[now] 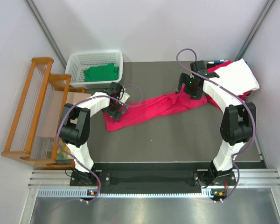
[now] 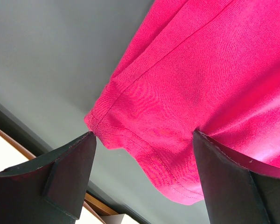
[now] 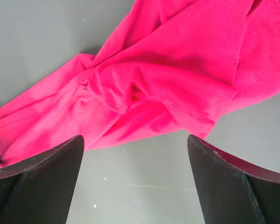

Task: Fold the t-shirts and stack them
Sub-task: Fold the tshirt

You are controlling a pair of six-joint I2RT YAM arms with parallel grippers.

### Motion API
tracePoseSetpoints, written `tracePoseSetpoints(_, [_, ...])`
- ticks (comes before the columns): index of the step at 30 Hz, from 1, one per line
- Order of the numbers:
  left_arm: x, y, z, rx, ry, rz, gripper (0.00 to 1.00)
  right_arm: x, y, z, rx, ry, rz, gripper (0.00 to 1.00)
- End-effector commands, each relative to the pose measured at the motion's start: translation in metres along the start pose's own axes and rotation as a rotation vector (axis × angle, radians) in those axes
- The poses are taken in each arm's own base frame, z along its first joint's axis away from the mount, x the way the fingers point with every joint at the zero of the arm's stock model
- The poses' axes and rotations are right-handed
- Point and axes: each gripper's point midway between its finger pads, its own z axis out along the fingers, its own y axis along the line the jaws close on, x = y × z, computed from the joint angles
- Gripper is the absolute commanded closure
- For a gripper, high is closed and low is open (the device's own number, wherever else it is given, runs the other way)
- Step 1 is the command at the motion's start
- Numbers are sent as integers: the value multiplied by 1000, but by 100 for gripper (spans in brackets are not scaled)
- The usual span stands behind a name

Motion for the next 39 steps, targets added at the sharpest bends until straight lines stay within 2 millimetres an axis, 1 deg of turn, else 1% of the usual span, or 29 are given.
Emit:
tracePoseSetpoints(1, [6, 2, -5, -6, 19, 16, 12, 0, -8, 8, -71, 7, 57, 10])
tracePoseSetpoints(4, [7, 1, -6, -5, 17, 16, 12, 3, -17, 24, -58, 27, 82, 12])
tracePoseSetpoints(5, [7, 2, -7, -6, 18, 17, 12, 5, -21, 33, -45, 38, 88, 13])
tracePoseSetpoints(7, [7, 2, -10, -7, 15, 17, 12, 1, -25, 40, -28, 31, 100, 14])
tracePoseSetpoints(8, [7, 2, -11, -5, 14, 17, 12, 3, -30, 48, -12, 44, 108, 14])
tracePoseSetpoints(10, [2, 5, -16, -11, -3, 15, 12, -1, -34, 54, -4, 46, 125, 14])
tracePoseSetpoints(11, [1, 5, -18, -13, -5, 16, 12, 1, -39, 61, 14, 58, 131, 15])
tracePoseSetpoints(12, [0, 8, -19, -21, -9, 19, 12, 2, -42, 63, 28, 59, 136, 15])
tracePoseSetpoints(13, [-1, 10, -21, -31, -13, 21, 12, 2, -50, 65, 55, 56, 149, 15])
tracePoseSetpoints(15, [-2, 14, -22, -48, -20, 31, 12, 3, -62, 65, 93, 54, 169, 16])
tracePoseSetpoints(16, [-1, 14, -21, -51, -16, 33, 12, 3, -74, 62, 126, 41, 188, 16])
tracePoseSetpoints(17, [0, 14, -19, -51, -14, 33, 12, 4, -80, 60, 140, 38, 197, 16])
tracePoseSetpoints(18, [1, 15, -18, -54, -11, 36, 12, 8, -93, 59, 179, 36, 210, 16])
tracePoseSetpoints(19, [6, 14, -15, -51, -2, 37, 11, 2, -103, 53, 192, 14, 230, 16])
tracePoseSetpoints(21, [16, 13, -8, -39, 18, 34, 12, 3, -119, 50, 215, 6, 242, 16])
tracePoseSetpoints(22, [19, 13, -5, -36, 22, 31, 12, 0, -125, 48, 223, -3, 248, 16])
tracePoseSetpoints(23, [23, 14, -2, -35, 30, 29, 12, -4, -137, 44, 236, -10, 271, 16])
tracePoseSetpoints(25, [31, 16, 4, -31, 47, 14, 12, -9, -138, 43, 215, -10, 272, 16])
tracePoseSetpoints(26, [33, 17, 6, -28, 50, 12, 12, -11, -137, 43, 209, -7, 266, 16])
tracePoseSetpoints(27, [37, 17, 8, -27, 57, 5, 12, -16, -133, 41, 200, -13, 260, 16])
tracePoseSetpoints(29, [36, 19, 11, -36, 49, 10, 12, -18, -126, 43, 171, -3, 255, 16])
tracePoseSetpoints(30, [37, 19, 12, -39, 50, 12, 12, -23, -122, 42, 158, -7, 247, 16])
tracePoseSetpoints(32, [35, 20, 12, -41, 48, 10, 12, -22, -117, 43, 149, 3, 230, 16])
tracePoseSetpoints(34, [27, 22, 9, -42, 32, 2, 12, -26, -107, 38, 128, -5, 205, 15])
tracePoseSetpoints(35, [25, 22, 6, -31, 30, -3, 12, -27, -107, 36, 130, -9, 201, 15])
tracePoseSetpoints(36, [17, 25, 1, -36, 12, -11, 12, -30, -107, 32, 134, -19, 196, 14])
tracePoseSetpoints(37, [12, 27, -4, -36, -3, -17, 12, -28, -90, 28, 114, -23, 161, 13])
tracePoseSetpoints(38, [12, 27, -9, -31, 0, -19, 12, -27, -86, 24, 109, -24, 153, 13])
tracePoseSetpoints(39, [5, 32, -18, -39, -26, -25, 12, -25, -76, 20, 90, -24, 138, 12])
